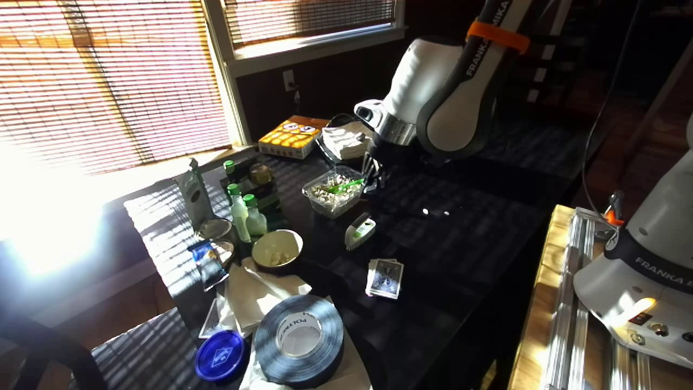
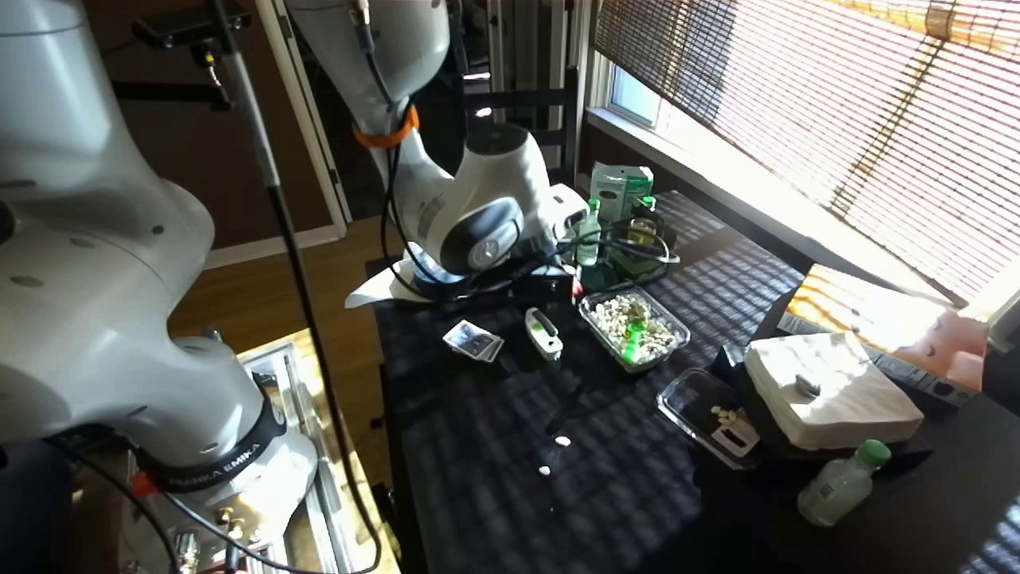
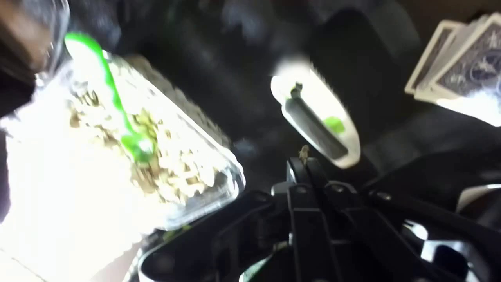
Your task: Pick up the white objects from the black tablecloth and place them inside the white bowl on the left.
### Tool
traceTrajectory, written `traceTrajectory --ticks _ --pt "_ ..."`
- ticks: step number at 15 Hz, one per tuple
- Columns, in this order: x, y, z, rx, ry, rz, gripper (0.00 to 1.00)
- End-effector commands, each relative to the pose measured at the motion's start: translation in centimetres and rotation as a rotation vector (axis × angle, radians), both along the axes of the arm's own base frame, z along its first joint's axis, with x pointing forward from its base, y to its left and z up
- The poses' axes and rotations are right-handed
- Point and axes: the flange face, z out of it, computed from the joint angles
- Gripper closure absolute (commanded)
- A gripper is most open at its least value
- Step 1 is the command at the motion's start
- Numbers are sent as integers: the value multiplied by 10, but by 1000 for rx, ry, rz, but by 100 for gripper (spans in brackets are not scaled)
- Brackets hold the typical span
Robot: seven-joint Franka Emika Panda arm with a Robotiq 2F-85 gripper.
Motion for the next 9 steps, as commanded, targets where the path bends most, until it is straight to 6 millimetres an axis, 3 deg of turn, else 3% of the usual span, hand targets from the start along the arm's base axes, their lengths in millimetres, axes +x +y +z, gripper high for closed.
traceTrajectory --ticks 1,4,6,9 --pt "32 76 34 1 -68 136 99" --pt "62 127 46 -13 -101 231 99" --pt "83 144 49 -39 -128 248 99" --pt "109 169 34 -70 -138 273 99"
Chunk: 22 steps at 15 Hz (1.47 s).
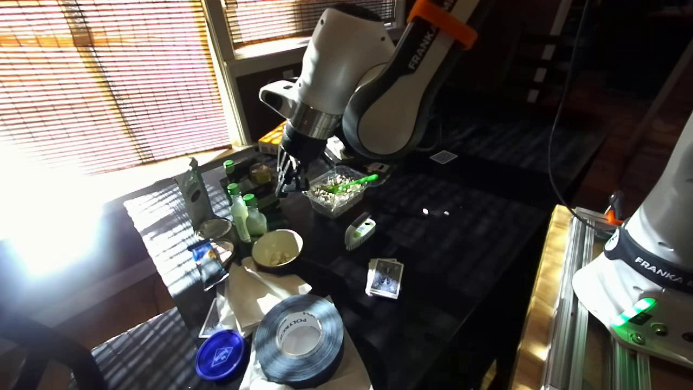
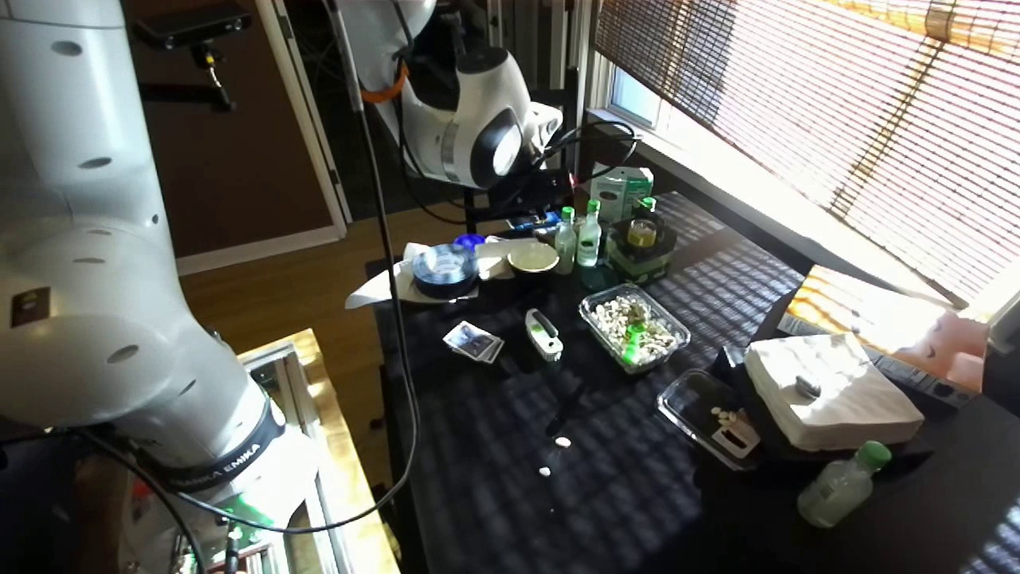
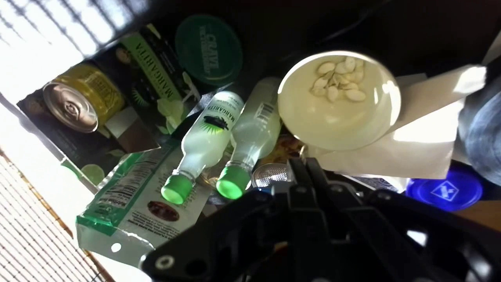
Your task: Pick up the white objects from the black tablecloth and place them inside the white bowl on the left.
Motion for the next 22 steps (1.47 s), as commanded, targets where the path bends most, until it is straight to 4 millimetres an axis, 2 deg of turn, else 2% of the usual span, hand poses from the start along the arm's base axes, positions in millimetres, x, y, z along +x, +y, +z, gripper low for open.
traceTrajectory --ticks 1,2,4,6,8,9,11,13,14,16,18,20,22 --pt "34 31 -28 -37 12 28 94" --pt "35 41 -34 -36 26 40 71" --pt "39 52 -45 -47 52 54 68" --pt "42 55 -51 -43 73 55 54" --pt "44 46 -52 -34 83 29 40" --pt "44 35 -52 -31 77 6 34" --pt "38 -4 -49 -41 78 -77 19" --pt "26 -55 -53 -78 104 -184 5" --pt "18 -80 -56 -98 123 -240 1" --pt "-7 -130 -60 -112 150 -365 0" --pt "-35 -172 -65 -143 203 -481 0" --pt "-68 -204 -69 -176 255 -569 0" --pt "-93 -225 -72 -208 283 -640 0"
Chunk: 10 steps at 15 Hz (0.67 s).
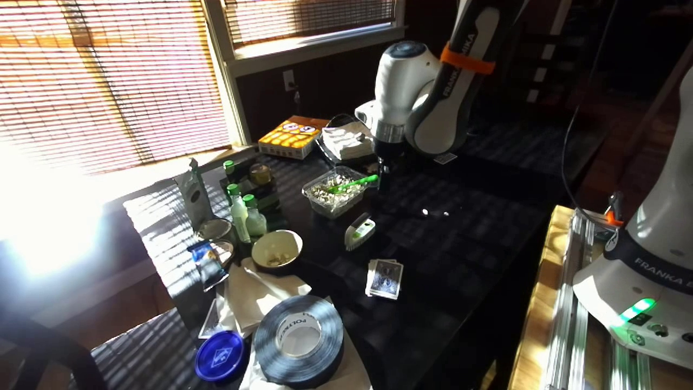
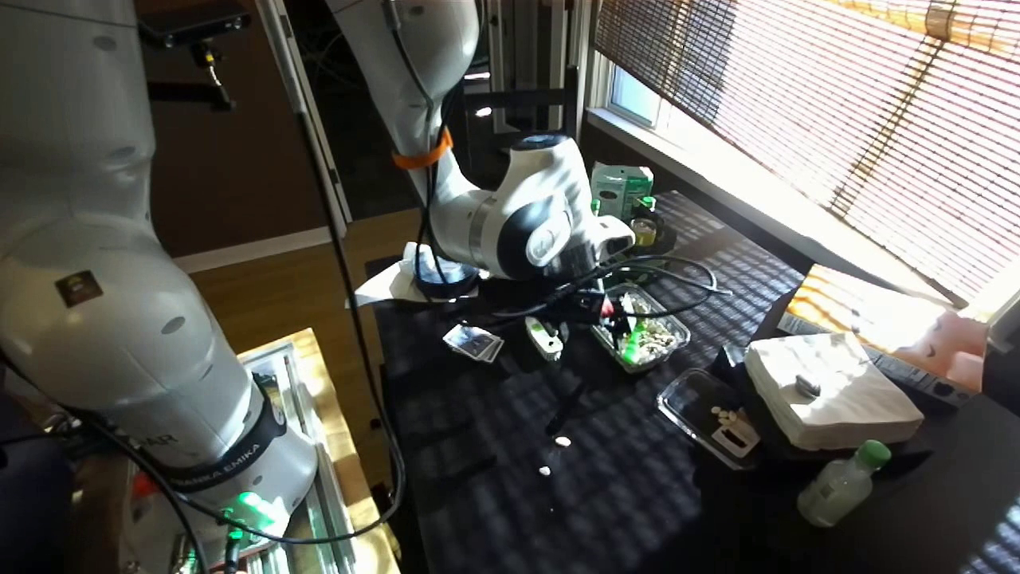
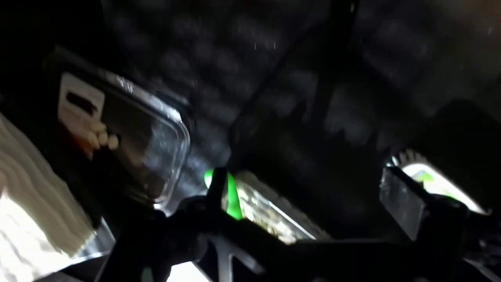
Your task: Pick up the white objects from the black tablecloth and place them inside the white bowl on the left.
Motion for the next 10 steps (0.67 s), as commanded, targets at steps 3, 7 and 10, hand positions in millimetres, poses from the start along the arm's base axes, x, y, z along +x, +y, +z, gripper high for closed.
traceTrajectory --ticks 3,7,10 --pt "-68 -21 -4 -10 71 -117 0" --pt "-67 -11 -6 28 3 -69 0" --pt "-76 -36 -19 45 130 -223 0"
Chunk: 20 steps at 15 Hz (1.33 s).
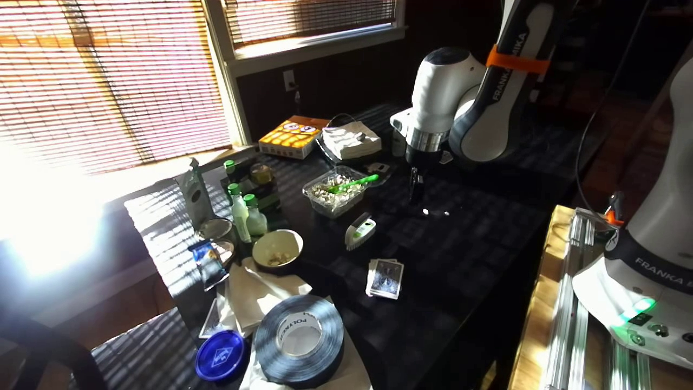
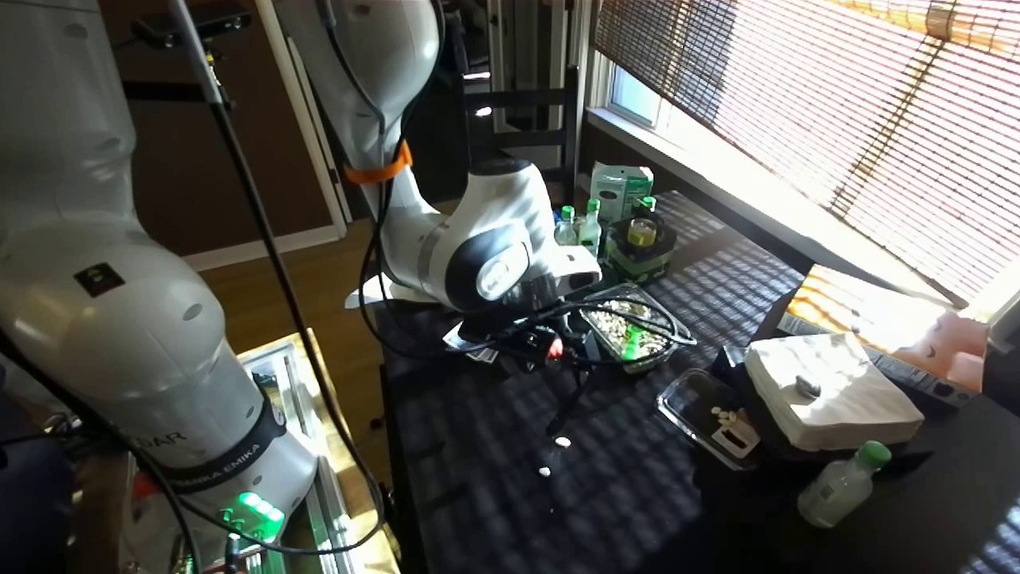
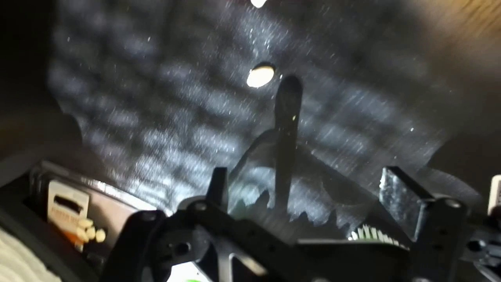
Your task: Pick up the white objects from the black tablecloth and place them inside the white bowl on the left.
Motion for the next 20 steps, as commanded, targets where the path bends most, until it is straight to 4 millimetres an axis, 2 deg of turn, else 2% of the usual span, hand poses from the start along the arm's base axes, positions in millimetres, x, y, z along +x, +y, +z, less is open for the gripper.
traceTrajectory --ticks 1,3,5,8,11,12,16,20 --pt "-6 -36 -18 14 123 -164 0" --pt "-5 -57 -31 19 185 -266 0" --pt "-5 -68 -40 79 239 -366 0" --pt "1 -67 -54 227 302 -478 0" --pt "8 -68 -56 289 251 -662 0" --pt "1 -66 -53 258 271 -572 0" --pt "3 -65 -56 280 266 -583 0" --pt "-3 -76 -60 271 206 -705 0"
